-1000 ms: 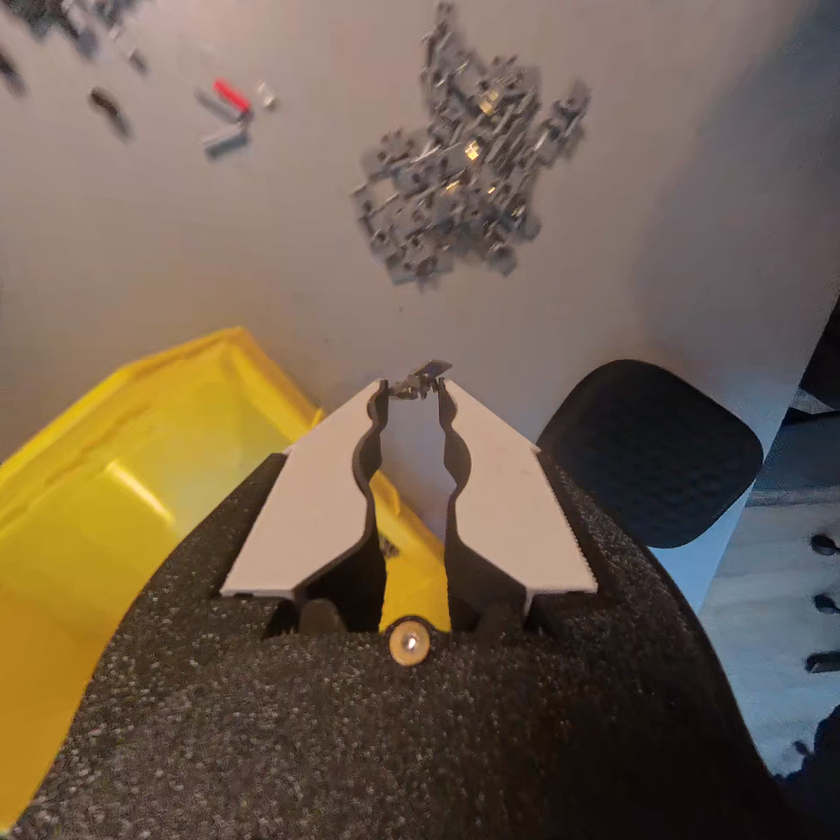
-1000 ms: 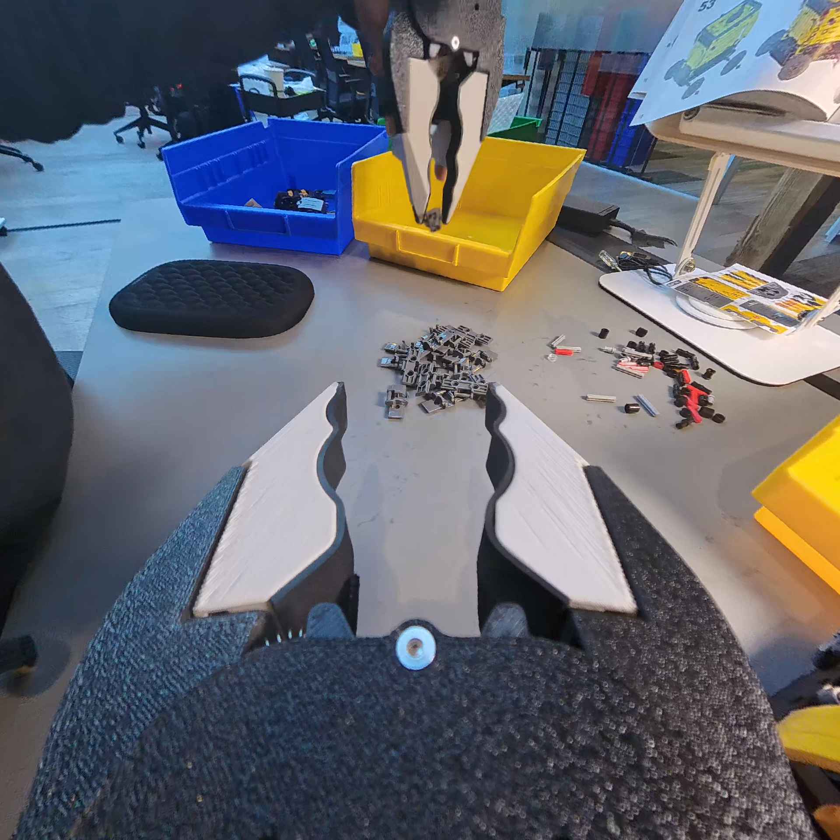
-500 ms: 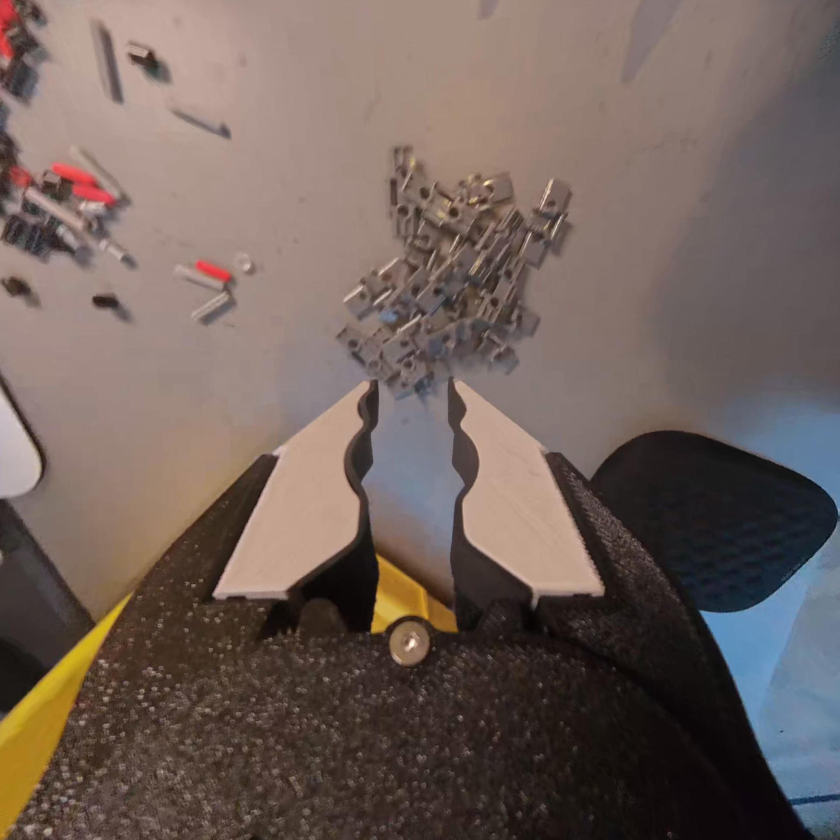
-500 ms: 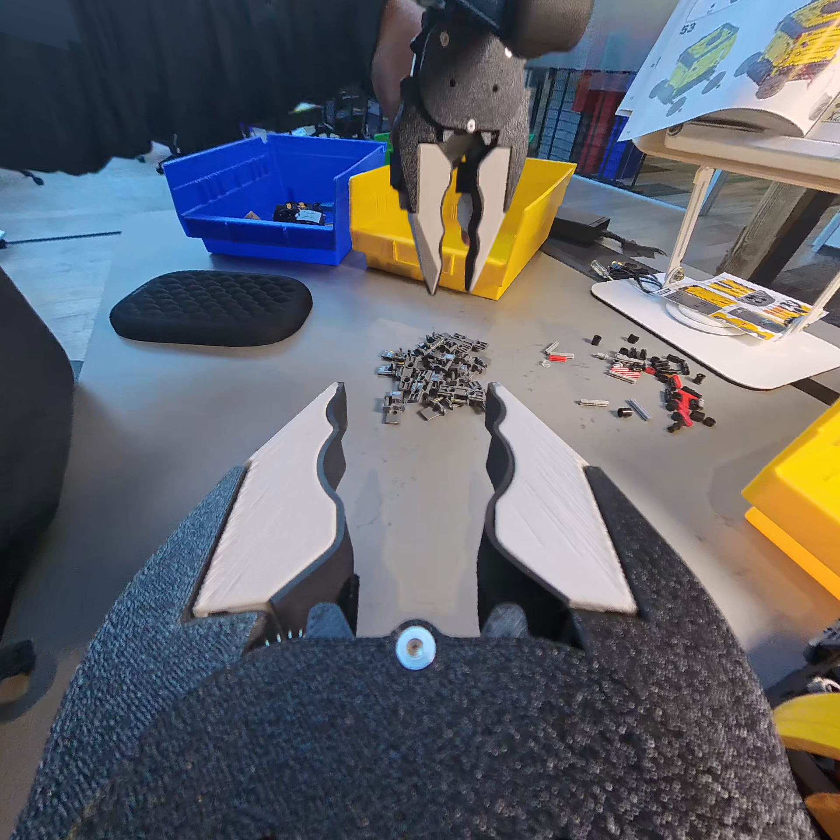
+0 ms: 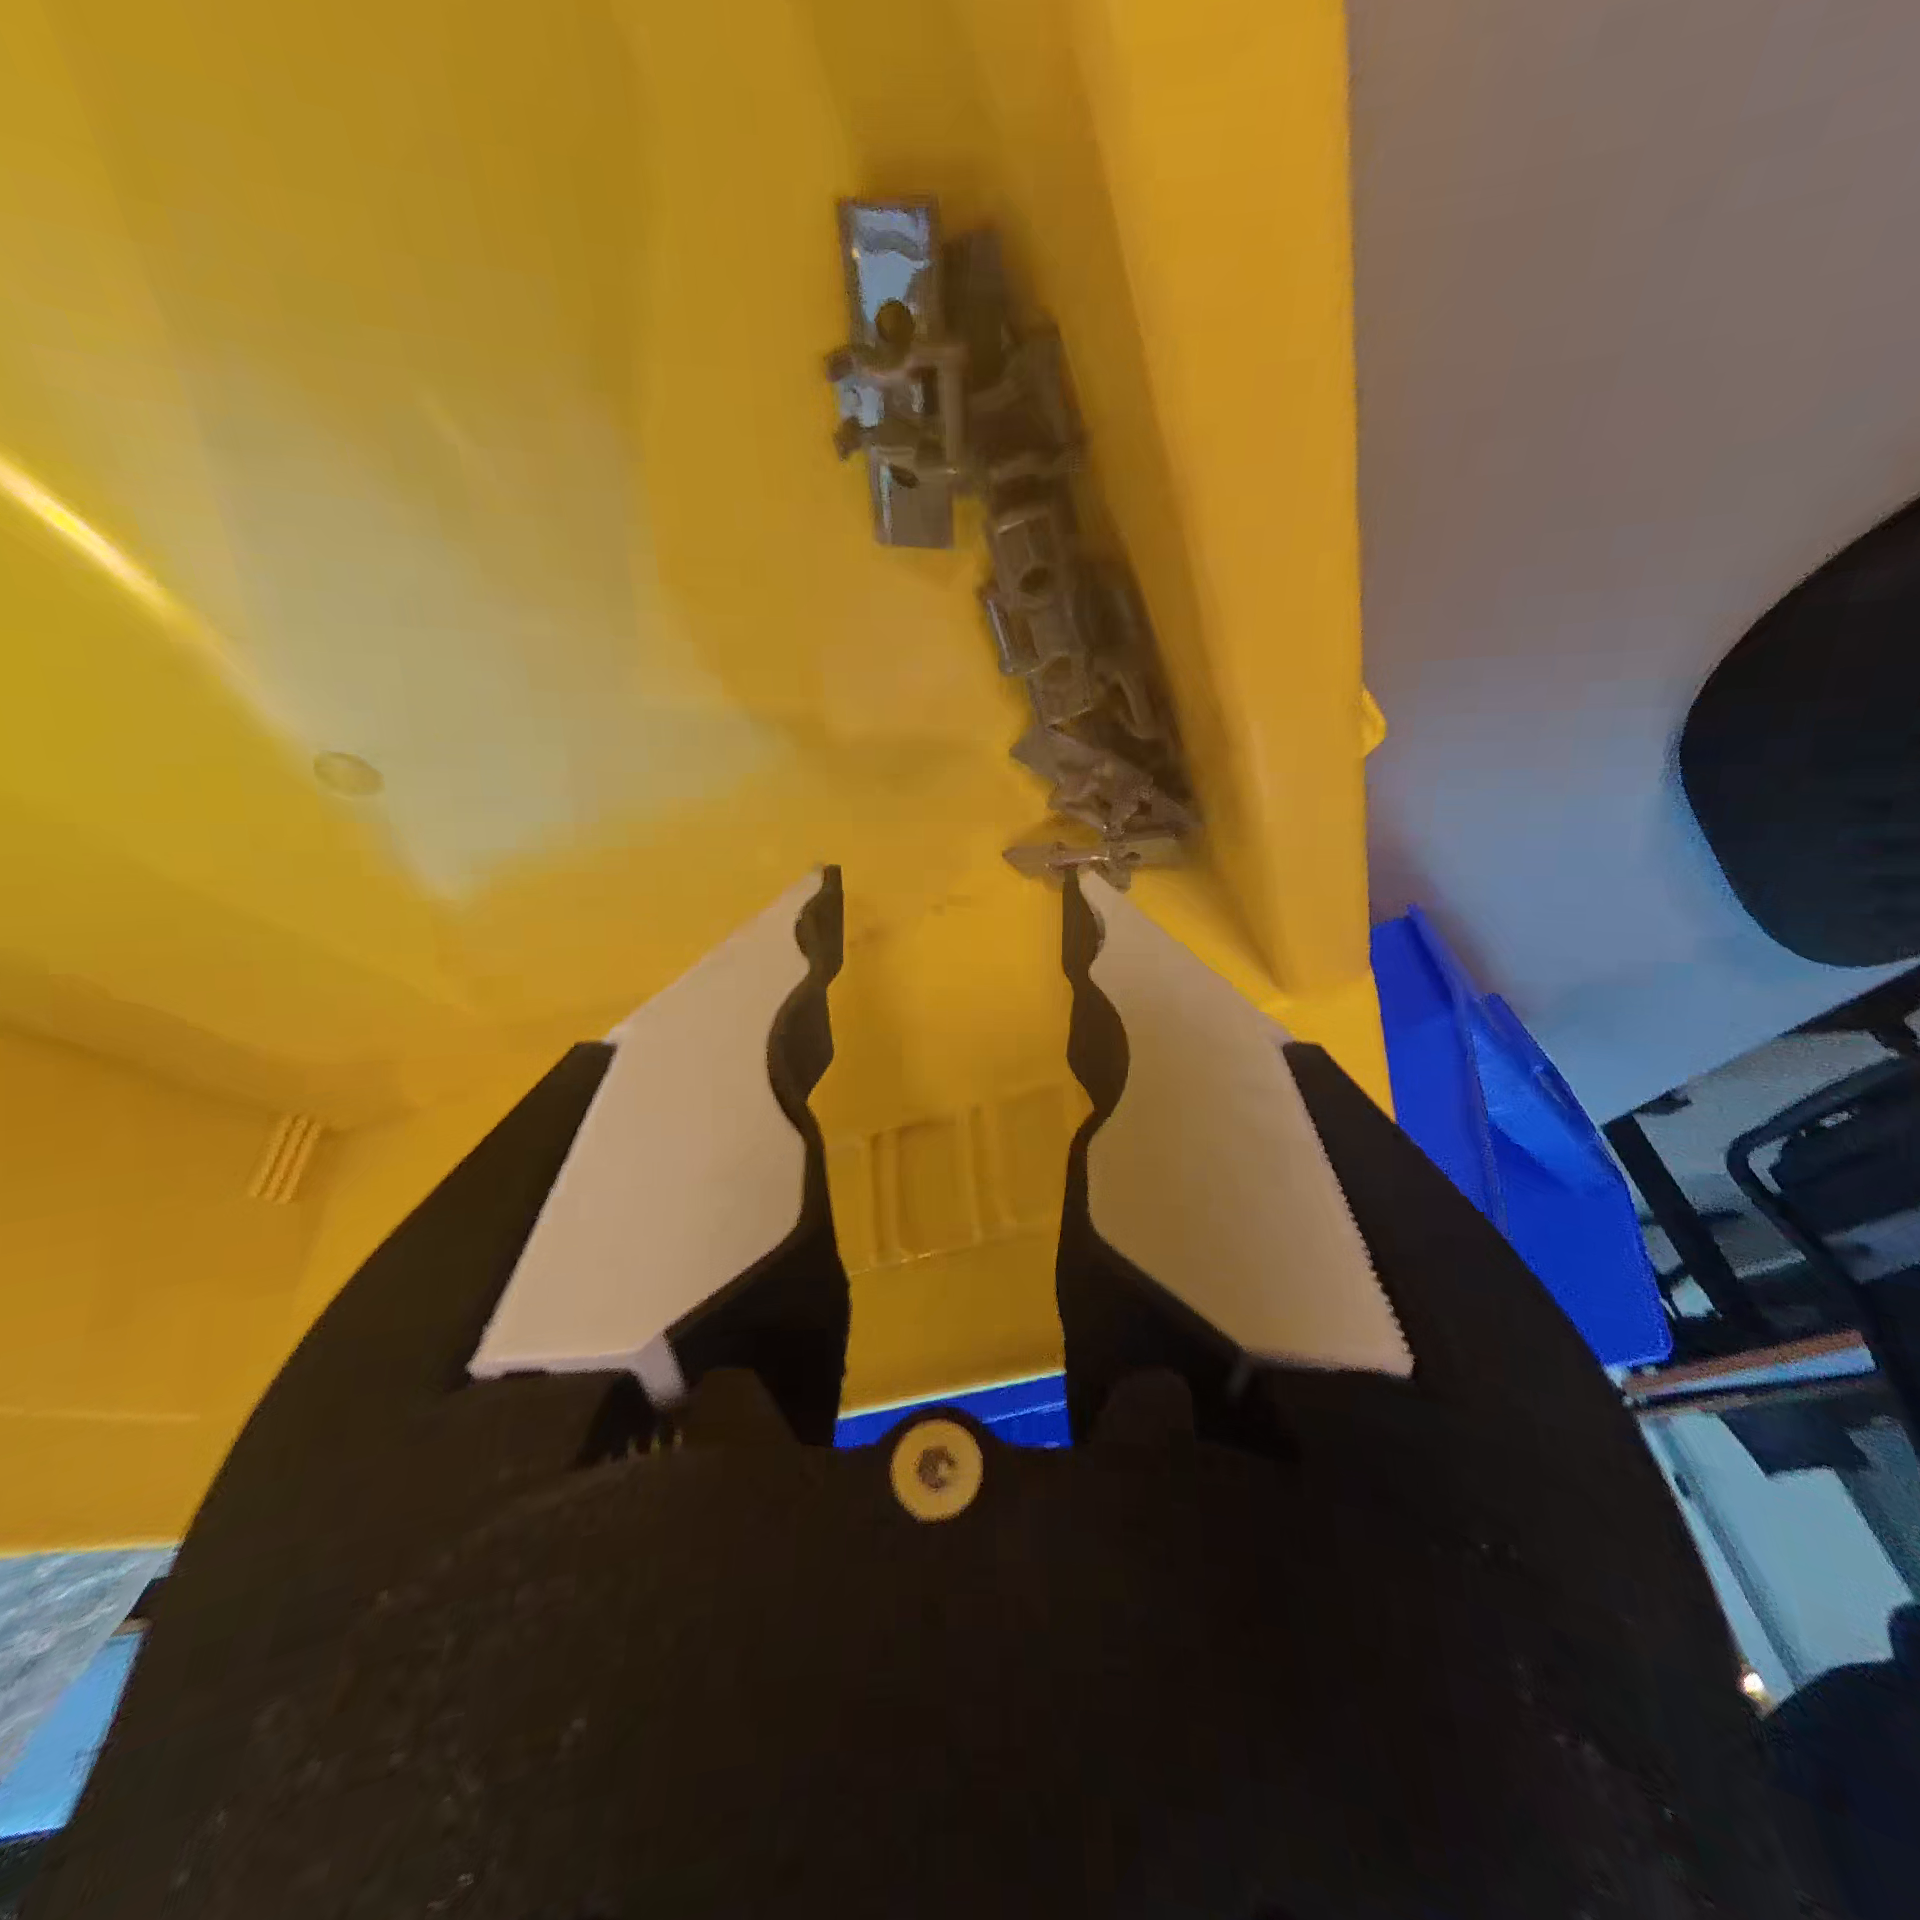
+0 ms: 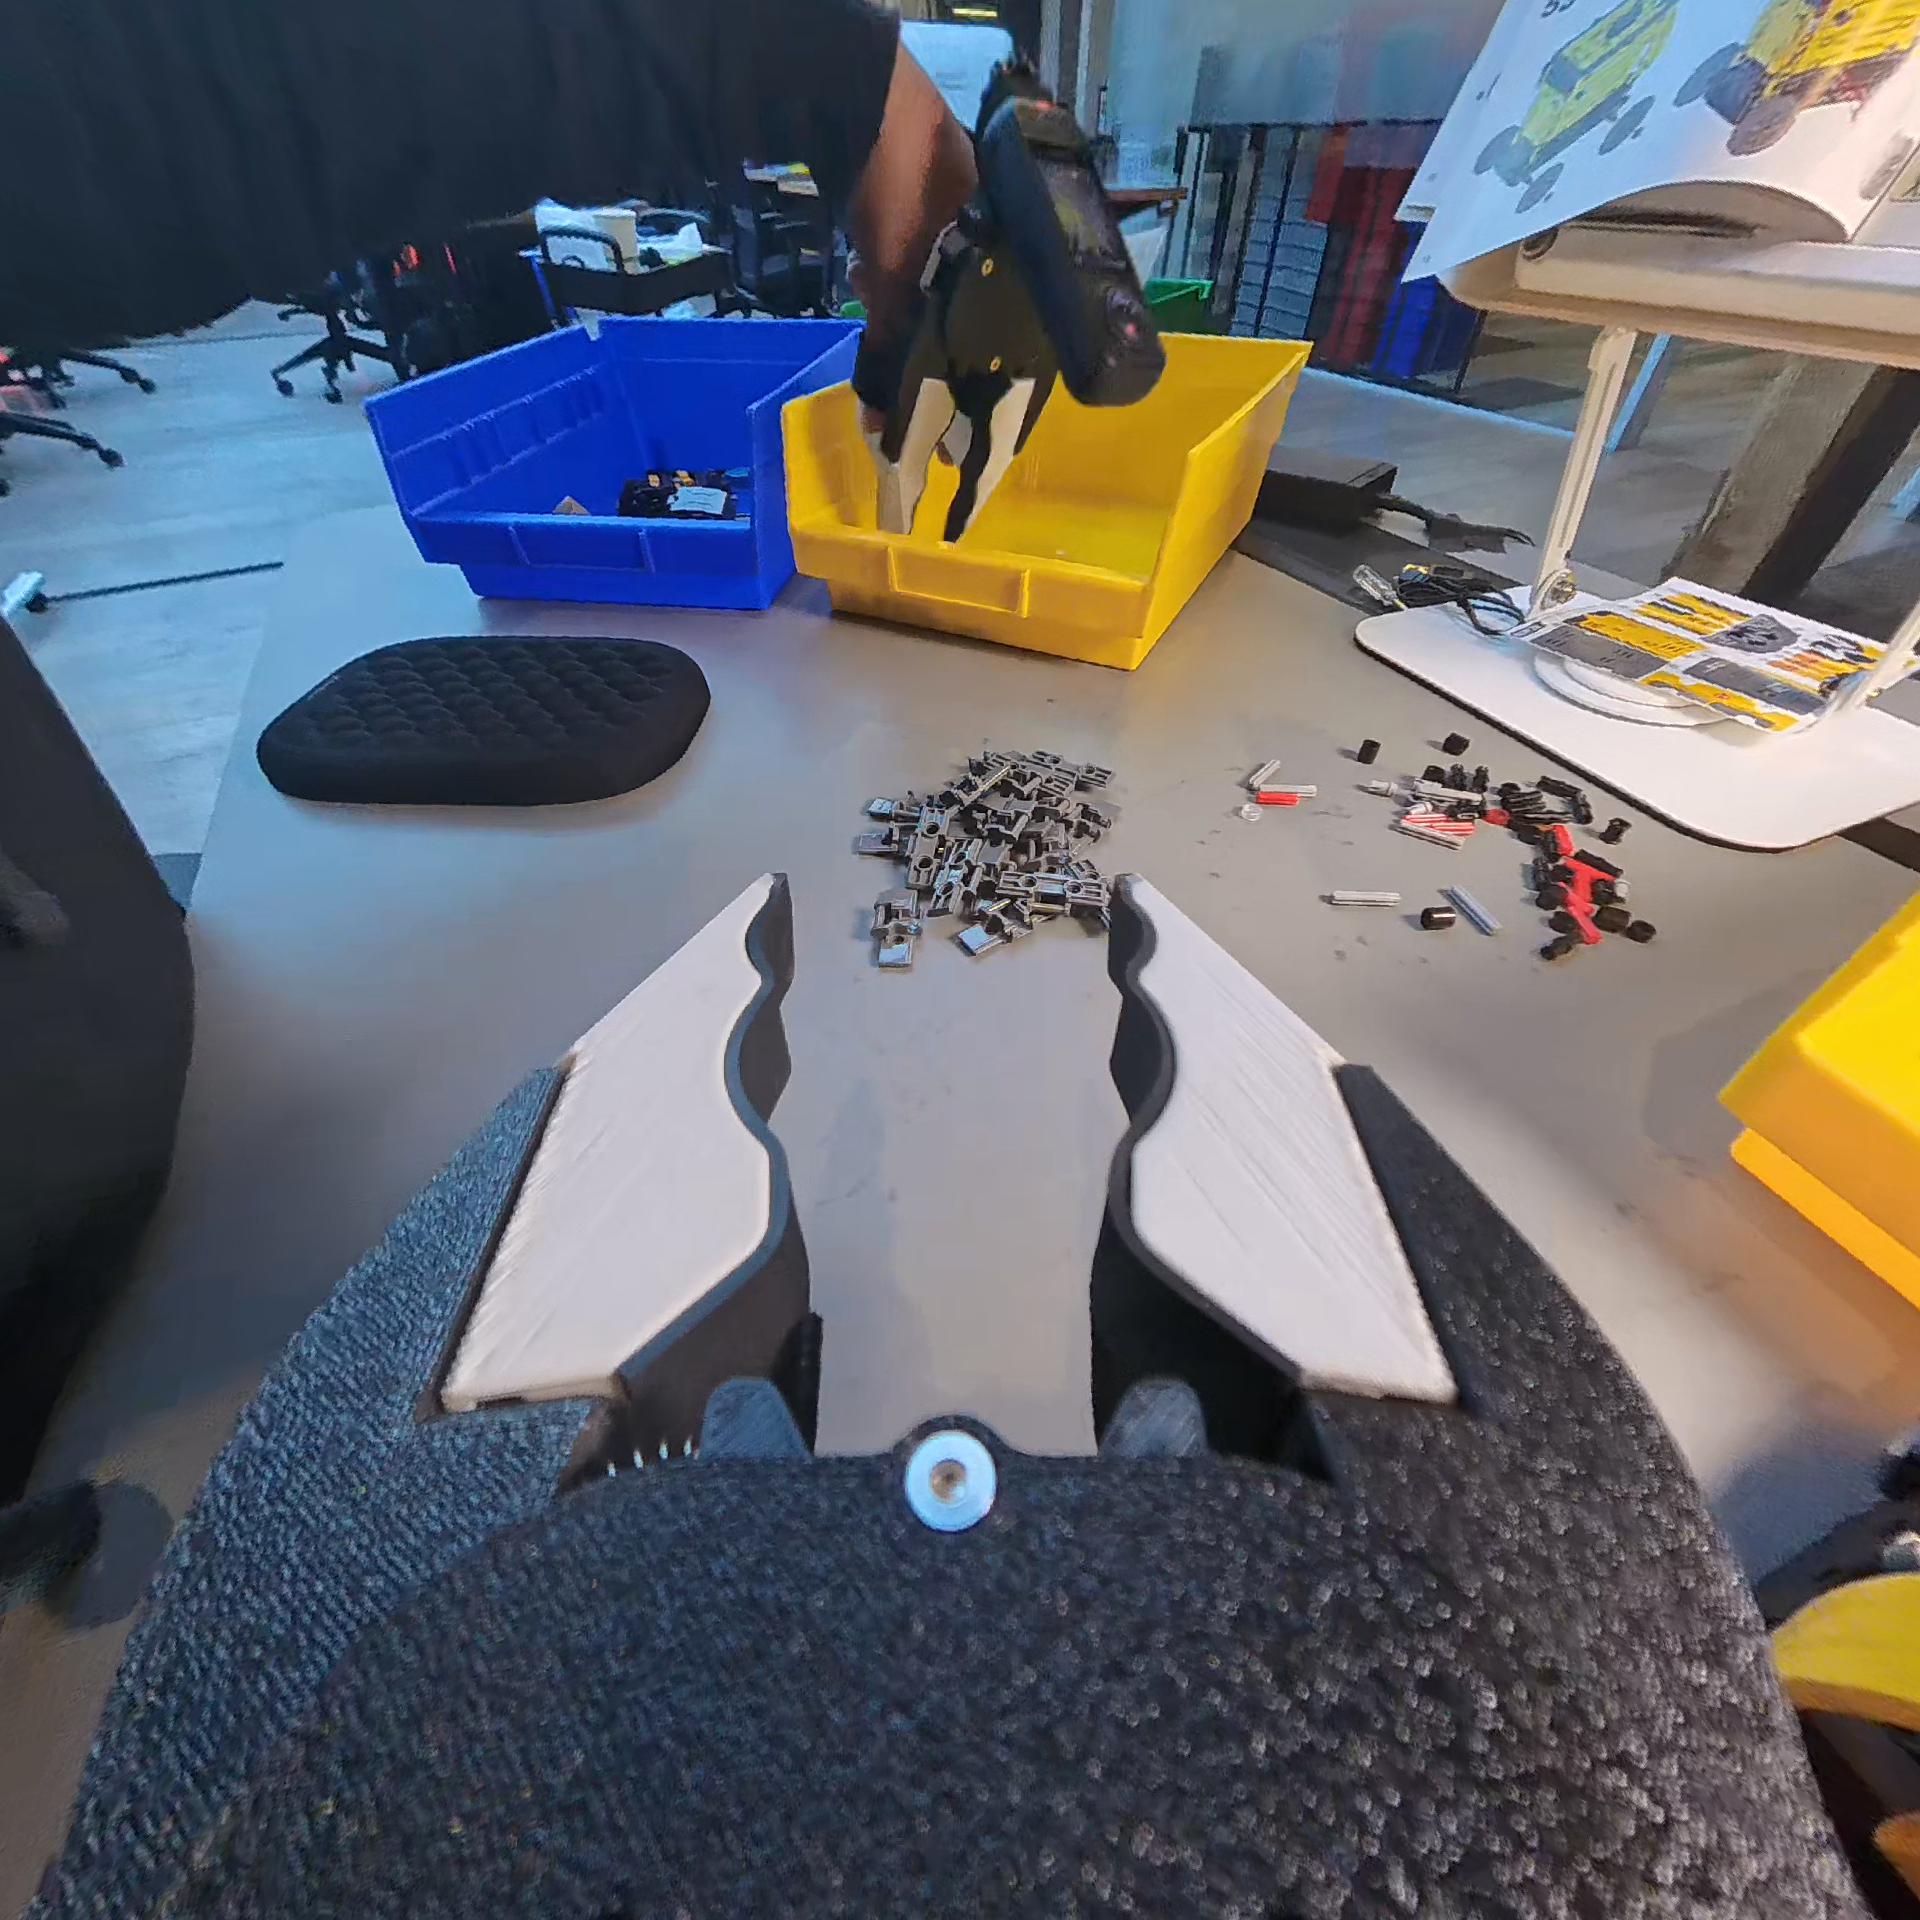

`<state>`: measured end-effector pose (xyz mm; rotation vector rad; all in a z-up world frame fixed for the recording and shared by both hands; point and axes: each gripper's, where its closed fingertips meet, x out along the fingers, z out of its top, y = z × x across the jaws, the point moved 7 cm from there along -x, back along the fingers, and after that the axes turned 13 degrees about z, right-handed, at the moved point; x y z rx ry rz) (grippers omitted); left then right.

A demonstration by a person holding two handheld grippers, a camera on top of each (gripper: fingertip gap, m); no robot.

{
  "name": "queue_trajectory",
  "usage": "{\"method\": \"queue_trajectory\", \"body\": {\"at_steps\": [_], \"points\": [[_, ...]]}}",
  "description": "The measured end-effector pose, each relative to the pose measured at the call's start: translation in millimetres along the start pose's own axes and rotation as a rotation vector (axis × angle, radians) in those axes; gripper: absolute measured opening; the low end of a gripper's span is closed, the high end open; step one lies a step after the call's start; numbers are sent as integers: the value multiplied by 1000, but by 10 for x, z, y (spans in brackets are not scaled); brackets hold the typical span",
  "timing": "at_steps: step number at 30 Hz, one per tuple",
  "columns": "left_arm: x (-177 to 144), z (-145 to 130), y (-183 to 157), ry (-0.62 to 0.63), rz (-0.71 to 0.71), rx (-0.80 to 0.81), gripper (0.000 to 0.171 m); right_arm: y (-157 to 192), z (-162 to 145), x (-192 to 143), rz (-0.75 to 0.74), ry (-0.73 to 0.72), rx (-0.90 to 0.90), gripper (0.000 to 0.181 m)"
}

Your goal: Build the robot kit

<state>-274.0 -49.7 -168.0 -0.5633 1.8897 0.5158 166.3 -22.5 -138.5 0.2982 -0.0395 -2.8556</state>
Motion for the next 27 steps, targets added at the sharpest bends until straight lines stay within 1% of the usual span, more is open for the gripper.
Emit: {"method": "queue_trajectory", "body": {"at_steps": [4,6,7,9,11,13,15,18,24,26,27], "points": [[103,9,-106,71,-76,63,53,-50,-11,0,1,-5,44,61],[161,16,-124,101,-73,81,54,-69,-15,-2,3,-8,61,61],[168,28,-114,106,-47,92,47,-77,-16,-3,3,-10,68,61],[181,46,-107,126,-12,97,41,-89,-17,-8,2,-15,79,61],[201,57,-76,140,48,115,26,-98,-17,-13,0,-19,86,61],[198,60,-69,138,60,115,26,-101,-17,-14,-2,-20,89,61],[173,65,3,97,115,92,26,-101,-18,-12,-1,-18,89,61],[78,82,118,-17,160,20,26,-101,-18,-11,-2,-17,88,61],[-73,33,170,-112,242,6,26,-104,-18,-12,-1,-18,91,61],[-215,93,140,-207,247,-9,26,-102,-18,-11,0,-18,90,61],[-323,157,96,-281,238,-16,26,-102,-18,-11,0,-18,90,61]]}}
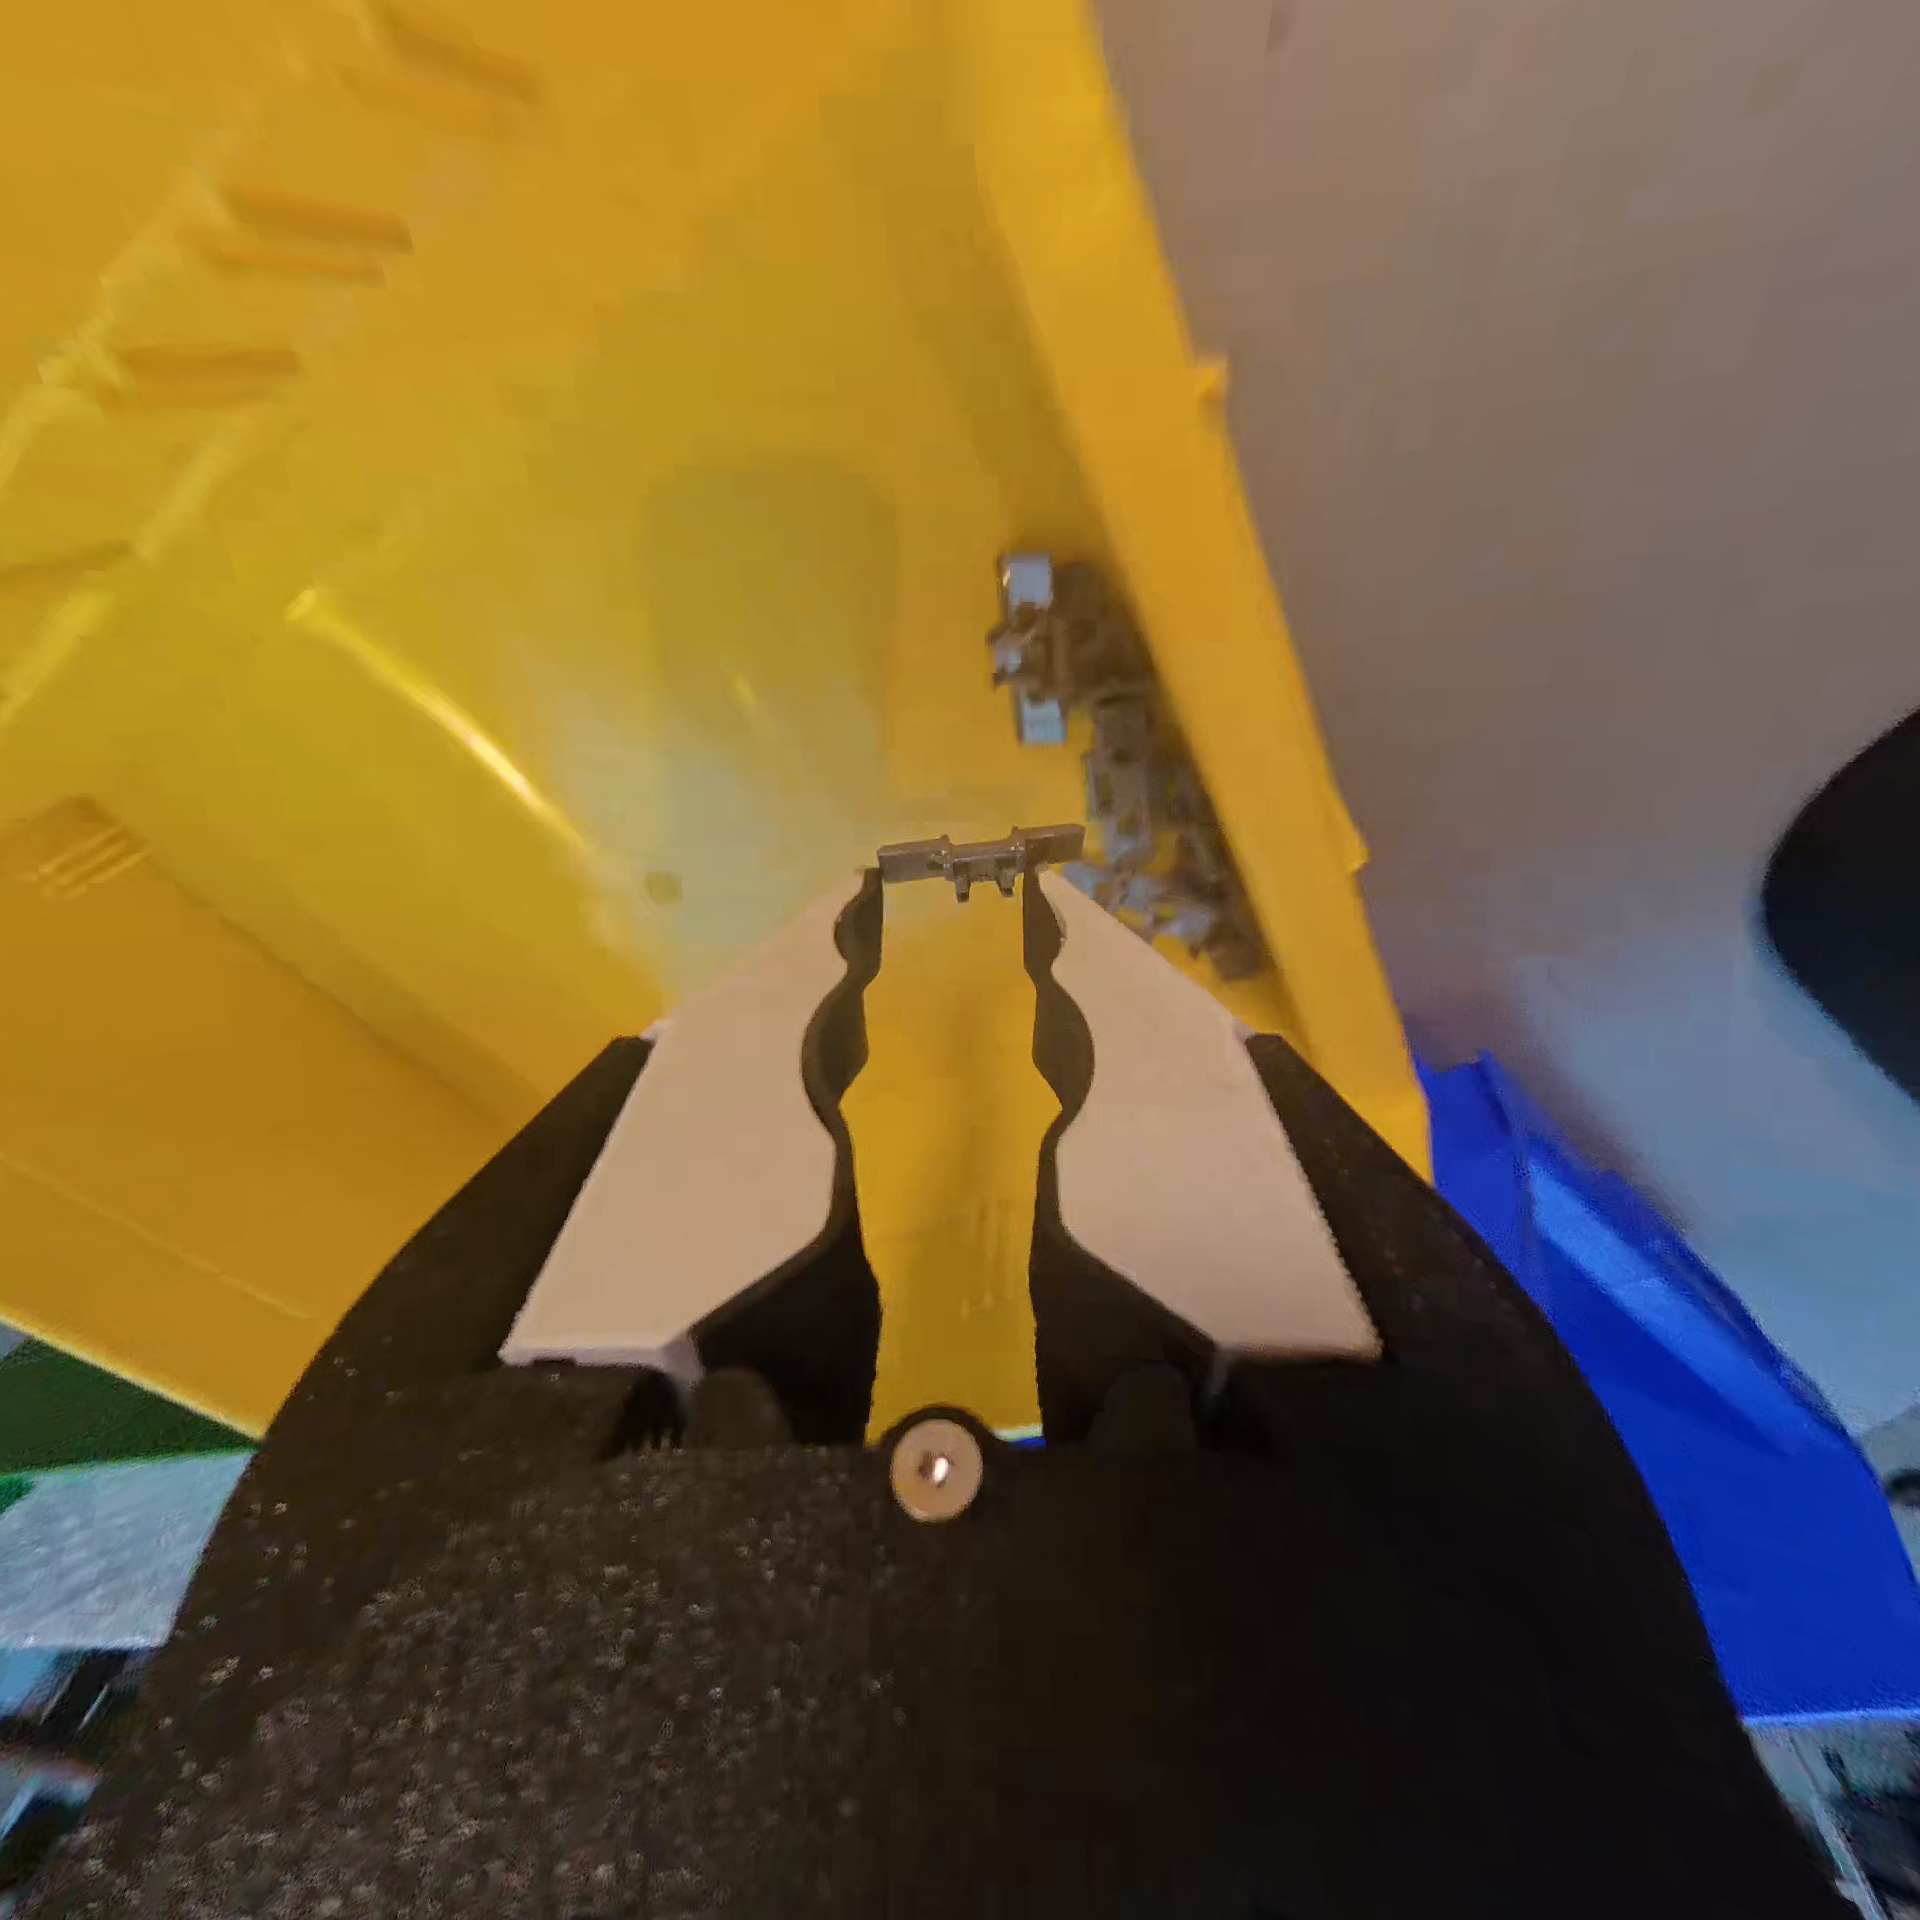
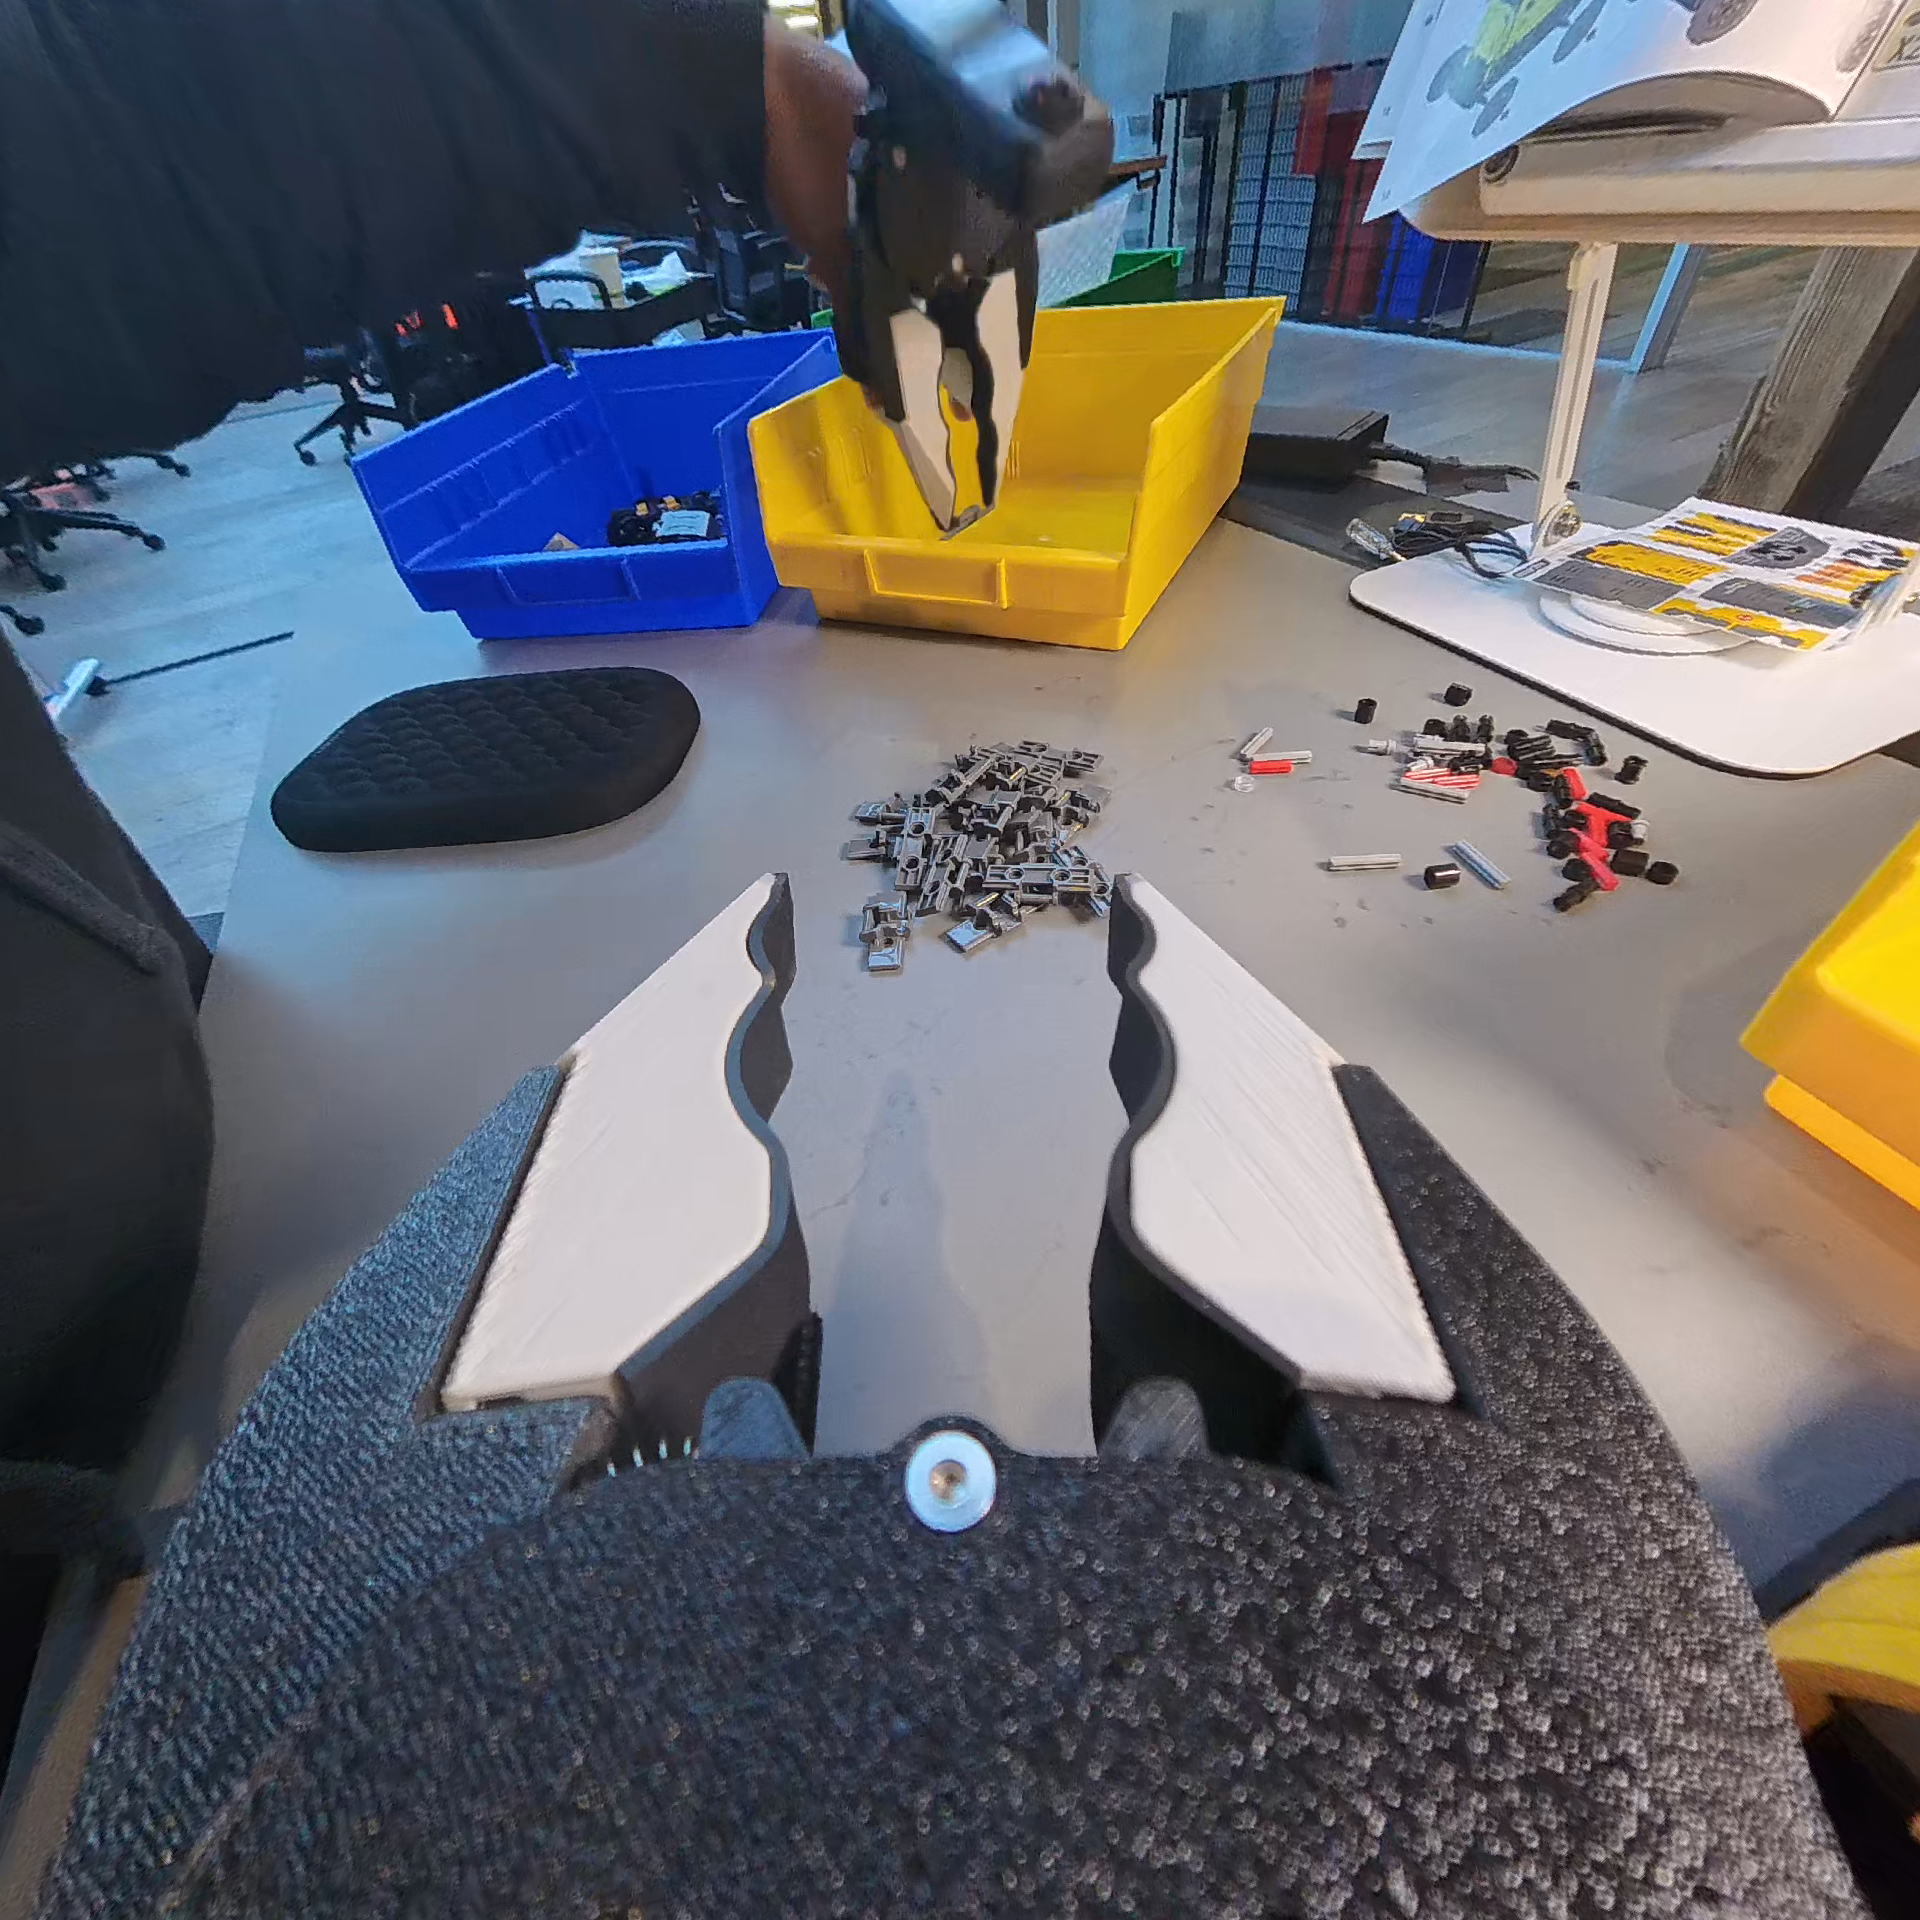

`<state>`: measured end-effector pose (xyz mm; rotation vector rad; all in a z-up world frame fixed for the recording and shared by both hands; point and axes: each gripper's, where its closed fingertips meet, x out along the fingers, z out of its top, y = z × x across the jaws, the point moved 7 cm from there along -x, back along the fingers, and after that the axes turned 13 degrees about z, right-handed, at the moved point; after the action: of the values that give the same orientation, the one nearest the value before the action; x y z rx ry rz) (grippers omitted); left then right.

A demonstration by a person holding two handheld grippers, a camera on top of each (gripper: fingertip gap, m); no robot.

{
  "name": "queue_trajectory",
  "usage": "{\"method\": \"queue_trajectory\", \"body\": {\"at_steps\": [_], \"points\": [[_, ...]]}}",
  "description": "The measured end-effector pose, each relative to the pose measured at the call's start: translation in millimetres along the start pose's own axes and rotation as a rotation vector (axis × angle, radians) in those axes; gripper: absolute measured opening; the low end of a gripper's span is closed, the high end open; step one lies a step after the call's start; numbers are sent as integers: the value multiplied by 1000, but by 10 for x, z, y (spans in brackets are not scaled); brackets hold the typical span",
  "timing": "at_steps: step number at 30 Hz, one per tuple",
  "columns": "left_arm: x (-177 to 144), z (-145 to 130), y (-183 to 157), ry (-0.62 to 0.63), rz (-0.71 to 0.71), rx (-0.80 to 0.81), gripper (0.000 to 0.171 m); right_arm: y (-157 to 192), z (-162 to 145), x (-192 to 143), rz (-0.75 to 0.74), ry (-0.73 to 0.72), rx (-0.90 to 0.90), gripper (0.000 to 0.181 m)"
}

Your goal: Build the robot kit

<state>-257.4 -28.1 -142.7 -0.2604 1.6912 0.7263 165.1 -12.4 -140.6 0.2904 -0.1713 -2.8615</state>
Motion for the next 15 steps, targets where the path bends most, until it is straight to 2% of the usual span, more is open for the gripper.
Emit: {"method": "queue_trajectory", "body": {"at_steps": [2,8,12,15], "points": [[-209,229,-89,-147,-18,0,25,2,1,0,1,0,-1,61],[-559,958,-581,-414,-93,117,26,24,5,1,-4,5,-23,61],[-558,1365,-871,-510,-132,177,26,33,9,-1,-5,4,-32,61],[-543,1436,-872,-517,-97,192,28,40,10,-4,-6,3,-38,61]]}}
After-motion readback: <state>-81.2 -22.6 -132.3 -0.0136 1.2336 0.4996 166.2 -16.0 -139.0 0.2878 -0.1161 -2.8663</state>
